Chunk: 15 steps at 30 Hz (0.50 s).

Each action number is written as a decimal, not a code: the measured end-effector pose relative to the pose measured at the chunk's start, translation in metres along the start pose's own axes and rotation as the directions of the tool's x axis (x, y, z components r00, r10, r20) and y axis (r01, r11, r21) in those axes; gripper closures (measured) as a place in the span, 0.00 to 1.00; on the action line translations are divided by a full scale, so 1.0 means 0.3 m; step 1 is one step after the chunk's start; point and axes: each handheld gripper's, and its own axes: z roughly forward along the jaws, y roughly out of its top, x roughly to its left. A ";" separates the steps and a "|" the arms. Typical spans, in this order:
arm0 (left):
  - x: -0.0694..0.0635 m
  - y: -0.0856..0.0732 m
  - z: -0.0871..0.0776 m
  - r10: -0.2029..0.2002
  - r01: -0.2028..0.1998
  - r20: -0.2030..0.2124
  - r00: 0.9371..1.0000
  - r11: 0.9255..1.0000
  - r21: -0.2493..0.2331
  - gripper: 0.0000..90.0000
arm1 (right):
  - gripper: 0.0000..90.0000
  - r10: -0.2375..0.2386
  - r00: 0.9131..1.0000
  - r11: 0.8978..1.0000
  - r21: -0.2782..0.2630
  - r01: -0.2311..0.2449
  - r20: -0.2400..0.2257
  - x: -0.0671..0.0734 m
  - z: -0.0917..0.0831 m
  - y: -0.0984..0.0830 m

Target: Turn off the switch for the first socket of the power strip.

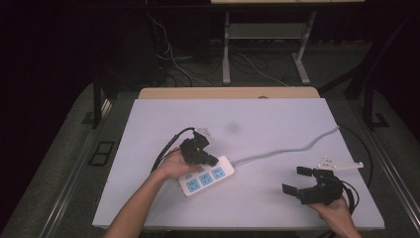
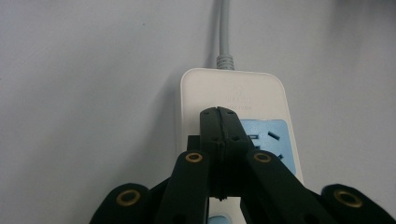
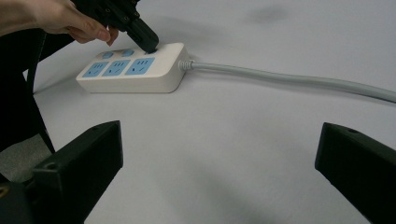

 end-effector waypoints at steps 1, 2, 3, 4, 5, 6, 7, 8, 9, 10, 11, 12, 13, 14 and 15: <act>0.001 0.000 0.000 -0.002 0.002 0.001 1.000 1.000 0.001 1.00 | 0.01 0.001 1.000 1.000 0.000 -0.001 0.000 0.001 0.000 0.000; 0.000 0.001 0.000 -0.004 0.004 0.000 1.000 1.000 0.002 1.00 | 0.01 0.000 1.000 1.000 0.000 0.000 -0.001 0.002 0.000 0.000; -0.002 0.002 0.000 0.000 0.000 -0.004 1.000 1.000 0.005 1.00 | 0.01 0.000 1.000 1.000 0.000 0.000 0.000 0.002 0.000 0.000; -0.003 0.003 0.000 0.002 -0.001 -0.007 1.000 1.000 0.006 1.00 | 0.01 0.002 1.000 1.000 0.000 -0.002 0.002 0.003 0.000 -0.001; -0.004 0.004 -0.001 0.005 -0.005 -0.011 1.000 1.000 0.009 1.00 | 0.01 0.002 1.000 1.000 0.000 -0.002 0.002 0.003 0.000 -0.001; -0.006 0.005 0.000 0.007 -0.007 -0.015 1.000 1.000 0.010 1.00 | 0.01 0.002 1.000 1.000 -0.001 -0.002 0.002 0.003 0.000 -0.001; -0.007 0.005 0.000 0.005 -0.005 -0.017 1.000 1.000 0.011 1.00 | 0.01 0.004 1.000 1.000 -0.002 -0.004 0.002 0.003 -0.001 -0.001; -0.007 0.006 0.000 0.005 -0.005 -0.018 1.000 1.000 0.013 1.00 | 0.01 0.004 1.000 1.000 -0.005 -0.004 0.002 0.002 -0.001 -0.001; -0.008 0.007 0.000 0.003 -0.002 -0.019 1.000 1.000 0.014 1.00 | 0.01 0.005 1.000 1.000 -0.007 -0.005 0.002 0.001 -0.002 -0.001; -0.008 0.007 -0.001 0.001 -0.001 -0.019 1.000 1.000 0.015 1.00 | 0.01 0.006 1.000 1.000 -0.008 -0.006 0.003 0.001 -0.003 -0.001; -0.008 0.007 -0.001 0.002 -0.002 -0.020 1.000 1.000 0.014 1.00 | 0.01 0.008 1.000 1.000 -0.009 -0.008 0.003 0.001 -0.004 -0.001; -0.008 0.007 -0.001 0.000 0.000 -0.019 1.000 1.000 0.014 1.00 | 0.01 0.008 1.000 1.000 -0.009 -0.008 0.003 0.001 -0.005 -0.001; -0.008 0.007 -0.001 0.001 0.000 -0.019 1.000 1.000 0.014 1.00 | 0.01 0.008 1.000 1.000 -0.009 -0.008 0.003 0.001 -0.005 -0.001; -0.011 0.008 -0.002 0.006 -0.006 -0.024 1.000 1.000 0.016 1.00 | 0.01 0.008 1.000 1.000 -0.009 -0.008 0.003 0.001 -0.005 -0.001; -0.015 0.011 -0.011 0.010 -0.010 -0.013 1.000 1.000 -0.004 1.00 | 0.01 0.007 1.000 1.000 -0.009 -0.007 0.004 0.001 -0.004 -0.001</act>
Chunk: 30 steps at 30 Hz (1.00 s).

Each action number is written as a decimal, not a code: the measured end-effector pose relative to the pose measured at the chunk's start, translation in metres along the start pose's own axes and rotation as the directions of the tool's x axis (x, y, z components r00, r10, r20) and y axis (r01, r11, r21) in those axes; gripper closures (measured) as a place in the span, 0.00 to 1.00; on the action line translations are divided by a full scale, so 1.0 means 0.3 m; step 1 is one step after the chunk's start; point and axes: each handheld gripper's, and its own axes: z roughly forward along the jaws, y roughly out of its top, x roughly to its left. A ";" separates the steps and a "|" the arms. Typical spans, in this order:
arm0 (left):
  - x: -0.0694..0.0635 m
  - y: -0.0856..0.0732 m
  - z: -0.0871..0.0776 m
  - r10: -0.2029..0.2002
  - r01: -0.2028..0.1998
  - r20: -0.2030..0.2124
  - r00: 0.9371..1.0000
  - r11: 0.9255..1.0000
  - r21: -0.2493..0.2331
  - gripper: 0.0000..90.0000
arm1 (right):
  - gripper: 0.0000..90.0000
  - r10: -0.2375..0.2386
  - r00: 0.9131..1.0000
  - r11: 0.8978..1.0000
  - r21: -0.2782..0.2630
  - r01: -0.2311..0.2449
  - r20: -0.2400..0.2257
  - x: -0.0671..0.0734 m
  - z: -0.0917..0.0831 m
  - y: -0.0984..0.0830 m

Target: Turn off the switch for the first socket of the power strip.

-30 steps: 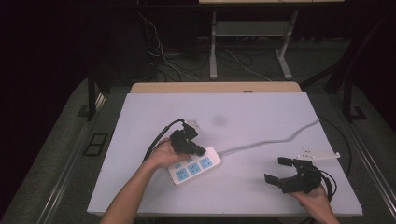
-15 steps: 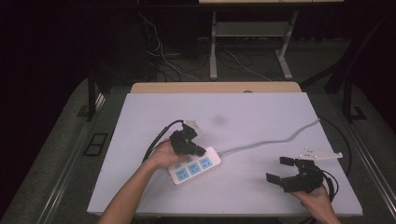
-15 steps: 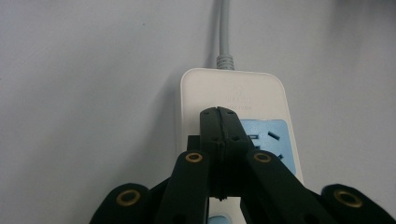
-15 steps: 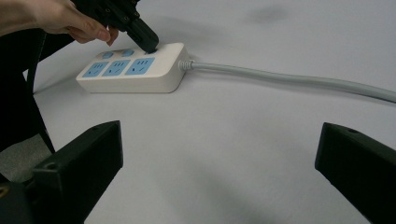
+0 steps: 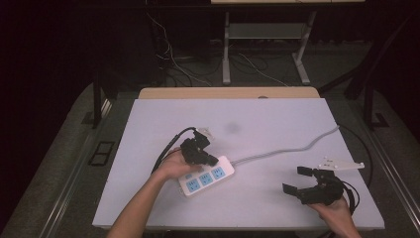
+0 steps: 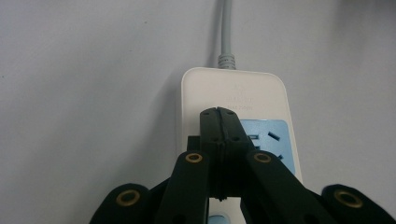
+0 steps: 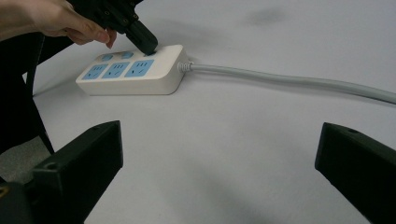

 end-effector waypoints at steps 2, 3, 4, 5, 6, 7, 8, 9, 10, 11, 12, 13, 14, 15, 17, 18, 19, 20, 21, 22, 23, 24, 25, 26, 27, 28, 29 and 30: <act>-0.016 0.010 -0.007 0.038 -0.038 -0.021 0.999 0.999 0.030 0.99 | 0.01 -0.003 1.000 1.000 0.002 0.003 0.004 -0.001 0.003 0.000; -0.019 0.012 -0.009 0.043 -0.043 -0.022 0.999 0.999 0.030 0.99 | 0.01 -0.002 1.000 1.000 0.003 0.002 0.002 -0.002 0.004 0.000; -0.024 0.016 -0.017 0.048 -0.047 -0.023 0.999 0.999 0.021 0.99 | 0.01 -0.001 1.000 1.000 0.004 0.001 0.001 -0.002 0.005 0.001; -0.025 0.019 -0.023 0.049 -0.048 -0.026 0.998 0.999 0.015 0.99 | 0.01 0.000 1.000 1.000 0.005 0.000 0.002 -0.002 0.006 0.001; -0.025 0.023 -0.031 0.045 -0.045 -0.029 0.999 0.999 0.002 0.99 | 0.01 0.000 1.000 1.000 0.004 0.000 0.002 -0.002 0.005 0.002; -0.025 0.026 -0.039 0.049 -0.049 -0.031 0.998 0.999 -0.005 0.99 | 0.01 0.000 1.000 1.000 0.002 0.000 0.002 -0.002 0.005 0.002; -0.026 0.030 -0.046 0.051 -0.052 -0.036 0.998 0.999 -0.008 0.99 | 0.01 0.000 1.000 1.000 0.001 0.000 0.002 -0.001 0.004 0.002; -0.027 0.033 -0.053 0.054 -0.054 -0.038 0.998 0.998 -0.014 0.99 | 0.01 -0.001 1.000 1.000 0.000 0.001 0.003 -0.001 0.004 0.002; -0.028 0.035 -0.060 0.053 -0.054 -0.042 0.998 0.998 -0.017 0.99 | 0.01 -0.001 1.000 1.000 -0.002 0.001 0.003 -0.001 0.003 0.002; -0.029 0.037 -0.068 0.055 -0.056 -0.048 0.997 0.998 -0.020 0.99 | 0.01 0.001 1.000 1.000 -0.002 -0.001 0.003 -0.001 0.002 0.001; -0.030 0.038 -0.077 0.053 -0.054 -0.052 0.997 0.998 -0.032 0.99 | 0.01 0.001 1.000 1.000 -0.003 -0.001 0.003 -0.002 0.002 0.002; -0.029 0.039 -0.082 0.054 -0.056 -0.055 0.997 0.998 -0.036 0.99 | 0.01 0.002 1.000 1.000 -0.003 -0.002 0.003 -0.002 0.001 0.002; -0.029 0.039 -0.090 0.052 -0.054 -0.059 0.997 0.998 -0.040 0.99 | 0.01 0.003 1.000 1.000 -0.004 -0.003 0.003 -0.003 0.001 0.002; -0.028 0.039 -0.096 0.054 -0.057 -0.064 0.996 0.997 -0.042 0.99 | 0.01 0.003 1.000 1.000 -0.005 -0.002 0.003 -0.003 0.001 0.002; -0.028 0.039 -0.108 0.053 -0.056 -0.071 0.996 0.997 -0.044 0.99 | 0.01 0.003 1.000 1.000 -0.005 -0.003 0.002 -0.003 0.002 0.002; -0.028 0.038 -0.113 0.053 -0.057 -0.073 0.996 0.997 -0.048 0.99 | 0.01 0.004 1.000 1.000 -0.004 -0.004 0.002 -0.003 0.002 0.002; -0.029 0.036 -0.119 0.051 -0.055 -0.077 0.996 0.997 -0.051 0.99 | 0.01 0.003 1.000 1.000 -0.004 -0.003 0.002 -0.002 0.002 0.002; -0.028 0.035 -0.124 0.054 -0.058 -0.081 0.995 0.997 -0.050 0.99 | 0.01 0.004 1.000 1.000 -0.004 -0.004 0.002 -0.002 0.002 0.002; -0.029 0.033 -0.128 0.050 -0.055 -0.085 0.995 0.997 -0.056 0.99 | 0.01 0.004 1.000 1.000 -0.004 -0.004 0.003 -0.002 0.002 0.002; -0.028 0.031 -0.134 0.050 -0.055 -0.088 0.995 0.997 -0.059 0.99 | 0.01 0.004 1.000 1.000 -0.004 -0.004 0.002 -0.002 0.002 0.002; -0.027 0.029 -0.139 0.046 -0.052 -0.089 0.995 0.997 -0.064 0.99 | 0.01 0.004 1.000 1.000 -0.004 -0.004 0.002 -0.002 0.003 0.002; -0.027 0.027 -0.143 0.046 -0.052 -0.094 0.995 0.996 -0.066 0.99 | 0.01 0.004 1.000 1.000 -0.004 -0.004 0.002 -0.002 0.003 0.002; -0.026 0.023 -0.149 0.044 -0.051 -0.098 0.994 0.996 -0.069 0.99 | 0.01 0.004 1.000 1.000 -0.004 -0.004 0.002 -0.002 0.004 0.001; -0.027 0.020 -0.154 0.041 -0.048 -0.101 0.994 0.996 -0.070 0.99 | 0.01 0.003 1.000 1.000 -0.003 -0.003 0.001 -0.001 0.004 0.001; -0.027 0.018 -0.158 0.043 -0.051 -0.104 0.994 0.996 -0.071 0.99 | 0.01 0.002 1.000 1.000 -0.002 -0.002 0.001 -0.001 0.005 0.001; -0.027 0.014 -0.165 0.040 -0.048 -0.107 0.993 0.996 -0.075 0.99 | 0.01 0.003 1.000 1.000 -0.003 -0.003 0.001 -0.001 0.005 0.001; -0.027 0.011 -0.169 0.039 -0.048 -0.111 0.993 0.996 -0.079 0.99 | 0.01 0.004 1.000 1.000 -0.004 -0.004 0.001 -0.001 0.005 0.001; -0.027 0.007 -0.176 0.035 -0.045 -0.113 0.993 0.996 -0.081 0.99 | 0.01 0.004 1.000 1.000 -0.004 -0.004 0.001 -0.001 0.005 0.001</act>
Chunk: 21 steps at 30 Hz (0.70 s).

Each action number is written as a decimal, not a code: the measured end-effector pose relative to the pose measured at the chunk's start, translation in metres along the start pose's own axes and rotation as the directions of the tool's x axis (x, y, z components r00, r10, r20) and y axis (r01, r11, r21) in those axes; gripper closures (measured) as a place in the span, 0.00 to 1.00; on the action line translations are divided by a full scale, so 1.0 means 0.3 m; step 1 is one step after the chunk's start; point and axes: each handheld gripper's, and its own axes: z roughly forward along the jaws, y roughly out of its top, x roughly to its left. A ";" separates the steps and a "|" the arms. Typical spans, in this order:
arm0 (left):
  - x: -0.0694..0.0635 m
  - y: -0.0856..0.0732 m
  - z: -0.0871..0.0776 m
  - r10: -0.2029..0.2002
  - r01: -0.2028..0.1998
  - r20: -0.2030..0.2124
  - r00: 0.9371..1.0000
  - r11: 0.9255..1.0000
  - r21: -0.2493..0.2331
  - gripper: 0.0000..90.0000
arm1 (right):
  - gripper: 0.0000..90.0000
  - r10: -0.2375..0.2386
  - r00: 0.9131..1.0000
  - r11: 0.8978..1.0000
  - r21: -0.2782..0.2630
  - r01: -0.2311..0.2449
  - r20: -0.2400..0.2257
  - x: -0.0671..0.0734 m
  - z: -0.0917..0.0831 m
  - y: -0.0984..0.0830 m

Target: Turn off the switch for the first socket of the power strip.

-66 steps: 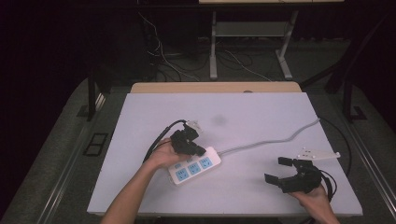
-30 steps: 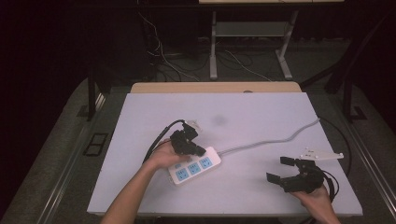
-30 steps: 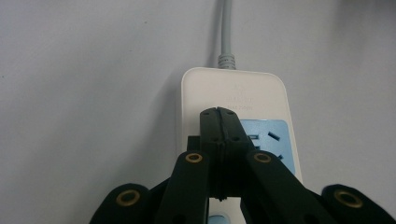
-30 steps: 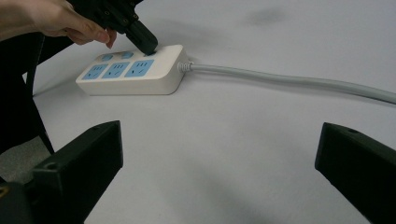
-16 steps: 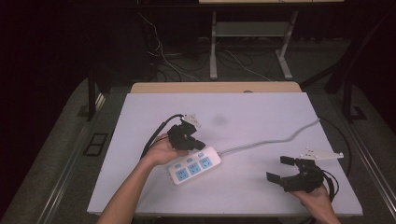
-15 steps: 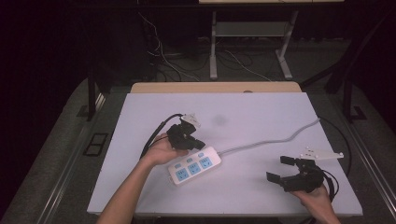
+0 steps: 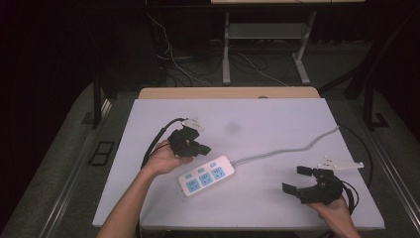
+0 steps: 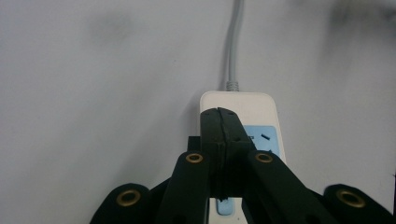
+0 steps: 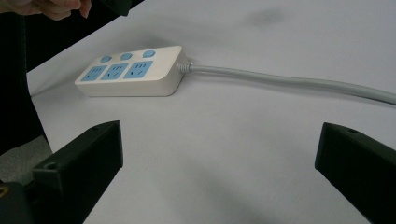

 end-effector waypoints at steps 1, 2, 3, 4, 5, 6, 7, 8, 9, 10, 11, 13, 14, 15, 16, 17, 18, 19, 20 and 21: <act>0.001 -0.004 -0.007 -0.001 0.001 -0.004 1.000 1.000 -0.003 0.99 | 0.01 0.000 1.000 1.000 0.000 0.000 0.000 0.000 0.000 0.000; 0.003 -0.009 -0.015 -0.004 0.004 -0.008 1.000 1.000 -0.006 0.99 | 0.01 0.000 1.000 1.000 0.000 0.000 0.000 0.000 0.000 0.000; 0.004 -0.015 -0.022 -0.009 0.009 -0.014 1.000 1.000 -0.009 0.99 | 0.01 -0.001 1.000 1.000 0.001 0.001 -0.001 0.000 0.000 0.000; 0.005 -0.022 -0.030 -0.014 0.014 -0.018 1.000 1.000 -0.013 0.99 | 0.01 -0.002 1.000 1.000 0.002 0.002 -0.001 0.001 0.001 -0.001; 0.007 -0.029 -0.037 -0.017 0.017 -0.022 1.000 1.000 -0.018 0.99 | 0.01 -0.002 1.000 1.000 0.003 0.002 -0.002 0.002 0.001 -0.001; 0.008 -0.038 -0.045 -0.027 0.027 -0.028 0.999 0.999 -0.025 0.99 | 0.01 -0.004 1.000 1.000 0.003 0.004 -0.002 0.002 0.001 -0.001; 0.010 -0.043 -0.051 -0.028 0.028 -0.027 0.999 0.999 -0.028 0.99 | 0.01 -0.004 1.000 1.000 0.004 0.004 -0.003 0.003 0.003 -0.001; 0.012 -0.049 -0.058 -0.034 0.033 -0.031 0.999 0.999 -0.033 0.99 | 0.01 -0.006 1.000 1.000 0.004 0.006 -0.002 0.003 0.003 -0.001; 0.013 -0.056 -0.064 -0.041 0.040 -0.035 0.999 0.999 -0.038 0.99 | 0.01 -0.005 1.000 1.000 0.005 0.005 -0.002 0.005 0.004 0.000; 0.014 -0.063 -0.071 -0.047 0.046 -0.036 0.998 0.998 -0.041 0.99 | 0.01 -0.005 1.000 1.000 0.006 0.005 -0.003 0.005 0.005 0.000; 0.015 -0.069 -0.077 -0.050 0.049 -0.037 0.998 0.998 -0.048 0.99 | 0.01 -0.005 1.000 1.000 0.009 0.005 -0.003 0.007 0.006 0.000; 0.017 -0.081 -0.090 -0.060 0.057 -0.042 0.997 0.997 -0.056 0.98 | 0.01 -0.005 1.000 1.000 0.010 0.005 -0.003 0.007 0.007 -0.001; 0.019 -0.088 -0.097 -0.067 0.064 -0.043 0.997 0.996 -0.063 0.97 | 0.01 -0.005 1.000 1.000 0.010 0.005 -0.004 0.008 0.008 -0.001; 0.020 -0.093 -0.104 -0.071 0.068 -0.045 0.996 0.996 -0.065 0.95 | 0.01 -0.006 1.000 1.000 0.010 0.006 -0.004 0.008 0.008 -0.001; 0.020 -0.098 -0.109 -0.076 0.072 -0.049 0.996 0.994 -0.076 0.94 | 0.01 -0.005 1.000 1.000 0.011 0.005 -0.004 0.009 0.008 -0.001; 0.021 -0.102 -0.114 -0.080 0.075 -0.053 0.995 0.994 -0.081 0.92 | 0.01 -0.005 1.000 1.000 0.010 0.005 -0.004 0.009 0.008 -0.002; 0.021 -0.107 -0.121 -0.092 0.087 -0.056 0.994 0.992 -0.092 0.89 | 0.01 -0.004 1.000 1.000 0.011 0.004 -0.004 0.009 0.007 -0.002; 0.023 -0.112 -0.128 -0.098 0.092 -0.056 0.994 0.991 -0.100 0.87 | 0.01 -0.003 1.000 1.000 0.011 0.003 -0.004 0.008 0.007 -0.002; 0.024 -0.119 -0.136 -0.106 0.099 -0.057 0.993 0.989 -0.113 0.84 | 0.01 -0.003 1.000 1.000 0.011 0.003 -0.004 0.008 0.006 -0.002; 0.023 -0.123 -0.141 -0.114 0.106 -0.055 0.992 0.987 -0.120 0.81 | 0.01 -0.001 1.000 1.000 0.011 0.001 -0.004 0.008 0.006 -0.003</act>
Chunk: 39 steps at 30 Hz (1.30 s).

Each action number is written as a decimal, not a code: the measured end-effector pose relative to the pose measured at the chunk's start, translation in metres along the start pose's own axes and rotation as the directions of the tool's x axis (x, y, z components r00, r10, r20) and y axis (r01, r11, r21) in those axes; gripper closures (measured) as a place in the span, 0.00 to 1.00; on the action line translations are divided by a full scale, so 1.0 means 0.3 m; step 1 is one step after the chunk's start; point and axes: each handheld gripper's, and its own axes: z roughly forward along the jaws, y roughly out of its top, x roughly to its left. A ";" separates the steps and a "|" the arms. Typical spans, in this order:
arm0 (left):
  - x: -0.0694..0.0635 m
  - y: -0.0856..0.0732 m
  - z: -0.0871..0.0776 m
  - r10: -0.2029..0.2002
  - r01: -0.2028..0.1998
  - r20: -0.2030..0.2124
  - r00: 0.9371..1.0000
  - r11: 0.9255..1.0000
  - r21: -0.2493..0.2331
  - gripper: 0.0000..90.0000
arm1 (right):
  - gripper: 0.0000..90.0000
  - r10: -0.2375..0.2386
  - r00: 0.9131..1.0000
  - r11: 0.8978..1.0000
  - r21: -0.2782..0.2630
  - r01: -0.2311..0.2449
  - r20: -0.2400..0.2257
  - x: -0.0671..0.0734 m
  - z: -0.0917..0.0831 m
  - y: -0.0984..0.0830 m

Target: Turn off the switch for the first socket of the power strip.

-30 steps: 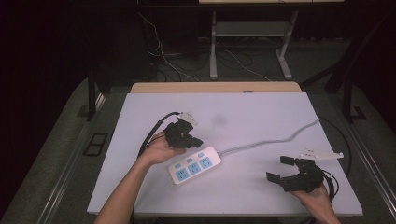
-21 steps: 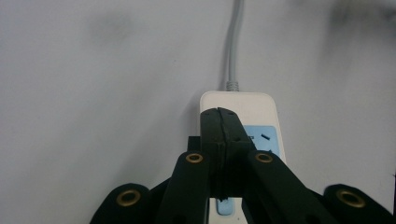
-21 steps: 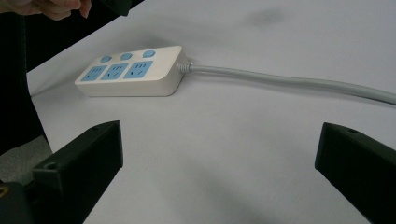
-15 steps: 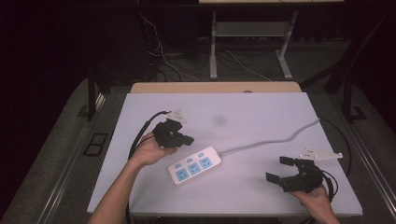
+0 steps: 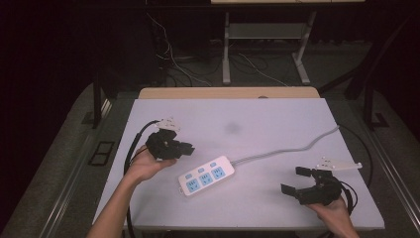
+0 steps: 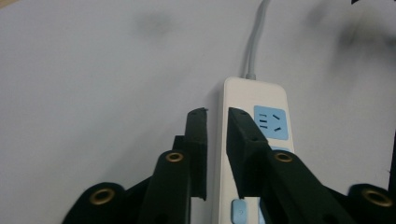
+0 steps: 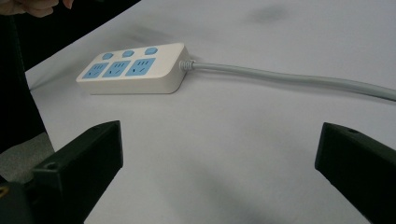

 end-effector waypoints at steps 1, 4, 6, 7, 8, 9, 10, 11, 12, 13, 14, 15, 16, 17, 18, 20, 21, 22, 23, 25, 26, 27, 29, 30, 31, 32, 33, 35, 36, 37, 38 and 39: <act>0.001 -0.005 -0.007 -0.008 0.008 0.003 1.000 1.000 -0.007 0.78 | 0.01 0.000 1.000 1.000 -0.002 0.000 0.000 0.000 0.000 0.000; 0.001 -0.021 -0.027 -0.032 0.032 0.017 0.999 0.999 -0.032 0.65 | 0.01 0.003 1.000 1.000 -0.002 -0.003 0.001 -0.001 0.000 -0.001; -0.003 -0.031 -0.039 -0.040 0.041 0.024 0.999 0.998 -0.044 0.58 | 0.01 0.005 1.000 1.000 0.000 -0.005 0.002 -0.001 0.000 -0.002; -0.003 -0.034 -0.042 -0.039 0.040 0.028 0.999 0.998 -0.045 0.53 | 0.01 0.004 1.000 1.000 -0.001 -0.004 0.002 -0.001 0.001 -0.003; -0.004 -0.039 -0.047 -0.040 0.041 0.034 0.999 0.998 -0.048 0.48 | 0.01 0.004 1.000 1.000 -0.001 -0.004 0.002 -0.001 0.001 -0.003; -0.006 -0.044 -0.050 -0.044 0.046 0.040 0.998 0.997 -0.056 0.44 | 0.01 0.005 1.000 1.000 -0.001 -0.005 0.002 -0.001 0.001 -0.004; -0.008 -0.048 -0.054 -0.044 0.046 0.037 0.998 0.997 -0.059 0.39 | 0.01 0.004 1.000 1.000 -0.001 -0.004 0.002 -0.002 0.002 -0.004; -0.011 -0.053 -0.057 -0.046 0.048 0.034 0.998 0.997 -0.064 0.34 | 0.01 0.005 1.000 1.000 -0.001 -0.005 0.003 -0.002 0.002 -0.004; -0.014 -0.058 -0.059 -0.051 0.053 0.031 0.998 0.996 -0.071 0.28 | 0.01 0.005 1.000 1.000 -0.001 -0.005 0.004 -0.002 0.002 -0.004; -0.015 -0.061 -0.060 -0.053 0.055 0.028 0.998 0.996 -0.075 0.24 | 0.01 0.005 1.000 1.000 -0.001 -0.005 0.004 -0.002 0.002 -0.004; -0.017 -0.066 -0.063 -0.058 0.059 0.026 0.998 0.995 -0.081 0.20 | 0.01 0.006 1.000 1.000 -0.001 -0.005 0.004 -0.002 0.002 -0.004; -0.020 -0.072 -0.065 -0.066 0.067 0.021 0.998 0.994 -0.091 0.16 | 0.01 0.006 1.000 1.000 -0.002 -0.006 0.004 -0.002 0.002 -0.004; -0.022 -0.076 -0.067 -0.068 0.069 0.016 0.998 0.993 -0.095 0.13 | 0.01 0.005 1.000 1.000 -0.001 -0.005 0.005 -0.001 0.002 -0.004; -0.024 -0.080 -0.067 -0.070 0.071 0.004 0.998 0.992 -0.100 0.10 | 0.01 0.005 1.000 1.000 -0.002 -0.005 0.004 -0.001 0.002 -0.004; -0.027 -0.084 -0.068 -0.077 0.076 -0.006 0.997 0.992 -0.096 0.05 | 0.01 0.005 1.000 1.000 -0.002 -0.005 0.004 0.000 0.001 -0.004; -0.031 -0.093 -0.069 -0.085 0.083 -0.013 0.996 0.991 -0.102 0.00 | 0.01 0.005 1.000 1.000 -0.002 -0.005 0.004 0.000 0.002 -0.004; -0.032 -0.098 -0.071 -0.088 0.085 -0.016 0.996 0.990 -0.110 0.00 | 0.01 0.006 1.000 1.000 -0.001 -0.006 0.004 0.000 0.002 -0.004; -0.034 -0.103 -0.074 -0.093 0.090 -0.019 0.996 0.989 -0.121 0.00 | 0.01 0.005 1.000 1.000 -0.002 -0.005 0.003 0.000 0.002 -0.004; -0.036 -0.110 -0.078 -0.099 0.095 -0.019 0.995 0.986 -0.134 0.00 | 0.01 0.005 1.000 1.000 -0.002 -0.005 0.003 0.000 0.002 -0.004; -0.039 -0.121 -0.081 -0.103 0.098 -0.029 0.994 0.985 -0.143 0.00 | 0.01 0.005 1.000 1.000 -0.002 -0.005 0.003 0.001 0.002 -0.005; -0.040 -0.125 -0.082 -0.107 0.102 -0.025 0.994 0.983 -0.150 0.00 | 0.01 0.005 1.000 1.000 -0.001 -0.005 0.003 0.001 0.002 -0.005; -0.041 -0.131 -0.083 -0.110 0.104 -0.025 0.994 0.982 -0.160 0.00 | 0.01 0.005 1.000 1.000 -0.001 -0.005 0.003 0.001 0.002 -0.005; -0.046 -0.142 -0.085 -0.114 0.108 -0.023 0.993 0.978 -0.178 0.00 | 0.01 0.004 1.000 1.000 -0.001 -0.004 0.003 0.001 0.003 -0.004; -0.049 -0.149 -0.084 -0.119 0.113 -0.019 0.993 0.976 -0.188 0.00 | 0.01 0.003 1.000 1.000 0.000 -0.003 0.003 0.001 0.003 -0.004; -0.050 -0.155 -0.085 -0.117 0.111 -0.021 0.993 0.976 -0.189 0.00 | 0.01 0.002 1.000 1.000 0.000 -0.002 0.003 0.002 0.003 -0.004; -0.053 -0.162 -0.084 -0.121 0.115 -0.023 0.992 0.975 -0.193 0.00 | 0.01 0.002 1.000 1.000 0.001 -0.002 0.003 0.002 0.003 -0.004; -0.055 -0.169 -0.082 -0.123 0.116 -0.021 0.992 0.974 -0.197 0.00 | 0.01 0.003 1.000 1.000 0.003 -0.003 0.003 0.003 0.004 -0.004; -0.060 -0.180 -0.080 -0.123 0.116 -0.024 0.992 0.973 -0.198 0.00 | 0.01 0.003 1.000 1.000 0.003 -0.003 0.003 0.003 0.004 -0.004; -0.064 -0.187 -0.078 -0.124 0.116 -0.024 0.992 0.972 -0.202 0.00 | 0.01 0.002 1.000 1.000 0.003 -0.002 0.002 0.003 0.004 -0.004; -0.068 -0.191 -0.076 -0.124 0.117 -0.026 0.992 0.972 -0.203 0.00 | 0.01 0.003 1.000 1.000 0.004 -0.003 0.002 0.003 0.005 -0.004; -0.071 -0.195 -0.075 -0.122 0.114 -0.026 0.992 0.972 -0.206 0.00 | 0.01 0.003 1.000 1.000 0.004 -0.003 0.001 0.003 0.005 -0.004; -0.075 -0.199 -0.074 -0.121 0.113 -0.025 0.992 0.972 -0.207 0.00 | 0.01 0.003 1.000 1.000 0.005 -0.003 0.002 0.004 0.005 -0.004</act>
